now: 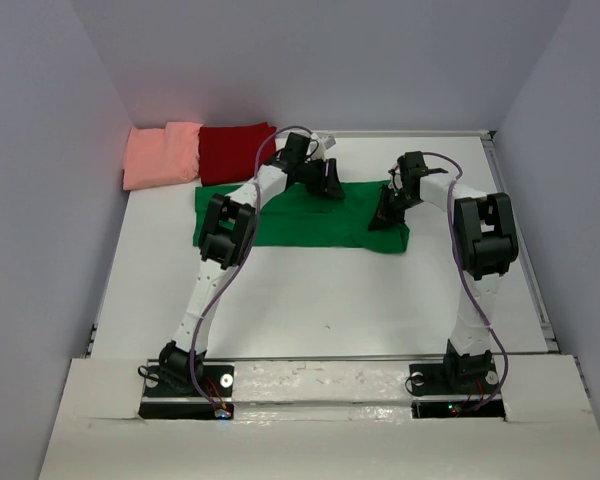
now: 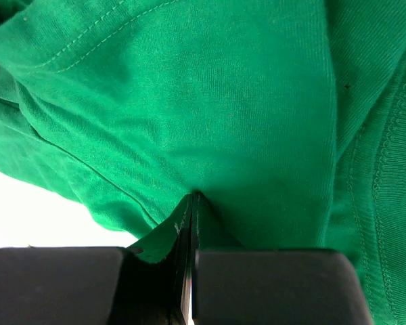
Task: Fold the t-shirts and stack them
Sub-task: Fold the tshirt
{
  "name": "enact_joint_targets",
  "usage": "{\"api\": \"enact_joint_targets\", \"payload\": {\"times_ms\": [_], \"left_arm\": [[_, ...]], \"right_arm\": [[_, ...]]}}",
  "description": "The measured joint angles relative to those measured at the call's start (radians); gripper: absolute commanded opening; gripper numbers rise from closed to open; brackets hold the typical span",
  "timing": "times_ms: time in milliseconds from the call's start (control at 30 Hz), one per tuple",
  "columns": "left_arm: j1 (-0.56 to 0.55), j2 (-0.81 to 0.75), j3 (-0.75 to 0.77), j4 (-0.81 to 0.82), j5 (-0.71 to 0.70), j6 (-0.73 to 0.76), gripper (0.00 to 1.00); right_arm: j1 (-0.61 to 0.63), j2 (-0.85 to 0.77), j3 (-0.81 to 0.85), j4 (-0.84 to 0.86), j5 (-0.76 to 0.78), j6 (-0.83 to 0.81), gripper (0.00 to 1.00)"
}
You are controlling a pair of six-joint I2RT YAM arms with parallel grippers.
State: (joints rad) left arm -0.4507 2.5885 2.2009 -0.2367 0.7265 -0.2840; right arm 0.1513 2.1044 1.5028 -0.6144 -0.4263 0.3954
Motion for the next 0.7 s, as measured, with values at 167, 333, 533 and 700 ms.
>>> {"api": "enact_joint_targets", "payload": {"times_ms": [167, 333, 533, 700], "left_arm": [[0.014, -0.005, 0.000, 0.001, -0.045, 0.010, 0.56], [0.026, -0.005, 0.000, 0.001, -0.044, 0.009, 0.50], [0.025, -0.005, 0.000, 0.000, -0.002, 0.006, 0.49], [0.018, -0.005, 0.000, 0.000, 0.030, 0.006, 0.50]], "right_arm": [[0.000, 0.000, 0.000, 0.000, 0.000, 0.000, 0.00], [0.000, 0.000, 0.000, 0.000, 0.000, 0.000, 0.00], [0.000, 0.000, 0.000, 0.000, 0.000, 0.000, 0.00], [0.000, 0.000, 0.000, 0.000, 0.000, 0.000, 0.00]]}}
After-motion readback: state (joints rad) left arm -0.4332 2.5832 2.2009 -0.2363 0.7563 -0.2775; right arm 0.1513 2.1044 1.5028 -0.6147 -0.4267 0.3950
